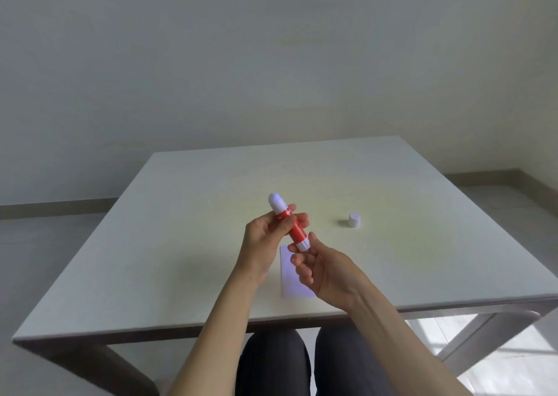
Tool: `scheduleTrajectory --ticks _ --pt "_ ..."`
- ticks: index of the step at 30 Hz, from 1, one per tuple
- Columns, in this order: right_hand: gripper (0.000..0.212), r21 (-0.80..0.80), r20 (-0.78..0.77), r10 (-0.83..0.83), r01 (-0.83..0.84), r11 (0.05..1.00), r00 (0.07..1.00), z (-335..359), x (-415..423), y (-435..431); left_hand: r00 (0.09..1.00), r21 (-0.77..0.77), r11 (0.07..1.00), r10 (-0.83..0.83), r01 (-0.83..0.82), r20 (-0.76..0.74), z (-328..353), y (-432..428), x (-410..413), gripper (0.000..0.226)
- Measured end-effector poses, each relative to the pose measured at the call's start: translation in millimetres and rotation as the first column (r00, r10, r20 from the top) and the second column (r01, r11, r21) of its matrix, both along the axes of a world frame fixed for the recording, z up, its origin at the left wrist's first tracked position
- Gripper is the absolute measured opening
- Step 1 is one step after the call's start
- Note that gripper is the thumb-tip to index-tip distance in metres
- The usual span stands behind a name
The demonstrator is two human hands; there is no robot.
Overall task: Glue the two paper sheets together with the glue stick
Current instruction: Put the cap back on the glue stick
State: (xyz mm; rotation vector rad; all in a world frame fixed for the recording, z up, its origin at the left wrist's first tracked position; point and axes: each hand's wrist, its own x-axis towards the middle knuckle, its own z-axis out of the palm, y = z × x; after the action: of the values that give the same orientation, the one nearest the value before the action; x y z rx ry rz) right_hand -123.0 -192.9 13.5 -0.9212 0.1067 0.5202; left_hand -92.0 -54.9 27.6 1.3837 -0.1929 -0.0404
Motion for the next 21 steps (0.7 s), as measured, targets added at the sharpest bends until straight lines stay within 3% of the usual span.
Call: scheduleTrajectory --ticks 2,4,5,7,8,9,10,11,12,13,14,16,18,19,20,21 --pt "0.031 0.029 0.049 -0.063 0.062 0.998 0.997 -2 0 1 1.0 0.0 1.0 0.02 -0.02 0.0 0 1 -1 0.015" --pt "0.017 -0.169 0.322 -0.207 0.272 0.947 0.924 -10 -2 5 0.999 -0.016 0.999 0.05 -0.05 -0.015 -2 -1 -2 0.011" --pt "0.014 -0.335 0.504 -0.233 0.437 0.835 0.832 -15 -4 8 0.998 -0.03 0.998 0.059 -0.06 -0.03 -2 -3 -3 0.011" --pt "0.019 -0.542 0.751 -0.122 0.712 0.446 0.649 -27 -8 12 0.997 -0.051 0.997 0.053 -0.056 -0.05 -4 -8 -5 0.01" --pt "0.022 -0.546 0.799 -0.07 0.769 0.332 0.597 -31 -9 14 0.997 -0.051 0.997 0.049 -0.052 -0.053 -6 -10 -5 0.01" --pt "0.024 -0.538 0.814 -0.057 0.787 0.301 0.578 -33 -9 13 0.997 -0.05 0.997 0.049 -0.052 -0.056 -6 -11 -6 0.011" --pt "0.024 -0.547 0.787 -0.097 0.763 0.344 0.609 -33 -8 12 0.997 -0.052 0.997 0.051 -0.054 -0.057 -7 -11 -6 0.011" --pt "0.023 -0.563 0.694 -0.18 0.681 0.469 0.698 -29 -7 10 0.997 -0.054 0.997 0.056 -0.059 -0.057 -7 -11 -5 0.011" --pt "0.032 -0.519 0.505 -0.253 0.525 0.674 0.825 -21 -5 8 0.997 -0.05 0.997 0.061 -0.064 -0.056 -7 -10 -5 0.01" --pt "0.048 -0.363 0.245 -0.232 0.311 0.878 0.941 -14 -3 5 0.997 -0.04 0.997 0.063 -0.065 -0.055 -7 -9 -6 0.01" --pt "0.061 -0.167 0.043 -0.134 0.139 0.976 0.99 -11 -3 1 0.997 -0.034 0.997 0.06 -0.062 -0.055 -7 -8 -7 0.009" --pt "0.058 0.022 -0.061 -0.031 0.032 0.999 0.998 -10 -4 -4 0.997 -0.039 0.998 0.051 -0.053 -0.052 -7 -8 -9 0.009" --pt "0.038 -0.008 0.042 -0.107 0.108 0.994 0.993 -9 -5 -2 0.997 -0.038 0.997 0.061 -0.063 -0.047 -5 -9 -9 0.009" --pt "0.028 -0.116 0.223 -0.194 0.223 0.968 0.955 -12 -7 2 0.996 -0.038 0.997 0.072 -0.073 -0.046 -4 -9 -9 0.01" --pt "0.018 -0.275 0.458 -0.233 0.386 0.88 0.858 -17 -9 5 0.996 -0.045 0.996 0.08 -0.082 -0.05 -3 -9 -8 0.009" --pt "0.013 -0.44 0.663 -0.183 0.575 0.69 0.726 -23 -11 8 0.995 -0.053 0.995 0.084 -0.087 -0.056 -2 -10 -8 0.007"
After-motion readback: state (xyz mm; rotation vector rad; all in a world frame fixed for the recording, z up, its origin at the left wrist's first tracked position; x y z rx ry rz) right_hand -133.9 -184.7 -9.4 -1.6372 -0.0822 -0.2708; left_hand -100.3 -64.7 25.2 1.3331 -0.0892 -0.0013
